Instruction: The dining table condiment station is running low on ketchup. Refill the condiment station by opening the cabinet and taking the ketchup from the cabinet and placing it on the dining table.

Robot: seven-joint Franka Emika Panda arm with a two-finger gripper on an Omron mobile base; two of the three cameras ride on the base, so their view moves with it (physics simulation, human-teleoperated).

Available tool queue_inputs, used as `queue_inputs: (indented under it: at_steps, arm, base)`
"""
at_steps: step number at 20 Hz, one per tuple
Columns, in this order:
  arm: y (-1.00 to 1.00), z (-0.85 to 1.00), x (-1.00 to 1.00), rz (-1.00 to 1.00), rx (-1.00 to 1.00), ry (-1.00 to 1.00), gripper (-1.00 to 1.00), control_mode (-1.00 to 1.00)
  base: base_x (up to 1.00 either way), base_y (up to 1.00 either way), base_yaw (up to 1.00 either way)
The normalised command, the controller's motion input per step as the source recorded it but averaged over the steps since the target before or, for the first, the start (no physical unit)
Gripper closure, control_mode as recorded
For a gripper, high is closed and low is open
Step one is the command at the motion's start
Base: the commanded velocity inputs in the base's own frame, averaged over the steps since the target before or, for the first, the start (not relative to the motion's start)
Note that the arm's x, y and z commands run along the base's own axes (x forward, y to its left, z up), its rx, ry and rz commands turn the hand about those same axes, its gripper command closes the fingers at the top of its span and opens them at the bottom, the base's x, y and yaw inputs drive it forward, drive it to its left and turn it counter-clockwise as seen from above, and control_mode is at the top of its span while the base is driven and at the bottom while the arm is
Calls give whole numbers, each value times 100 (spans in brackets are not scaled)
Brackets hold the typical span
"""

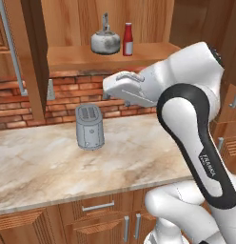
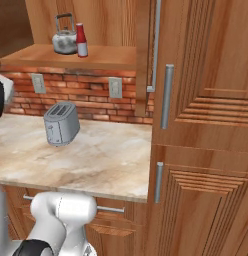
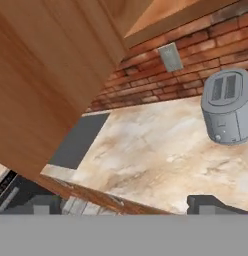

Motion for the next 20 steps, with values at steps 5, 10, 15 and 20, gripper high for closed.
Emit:
queue_inputs:
  at_steps: [5, 10, 15, 20]
  arm:
    - [-100, 19, 3, -17, -38, -24, -100, -100]
    - [-96, 39, 21, -17, -24, -7, -100, -100]
    - [-73, 47, 32, -17, -17, -11, -100, -100]
    - [-27, 18, 42, -14, -13, -17, -100, -100]
  base:
    - [0, 0, 0]
    - [0, 0, 0]
    - [0, 0, 0]
    - [0, 0, 0]
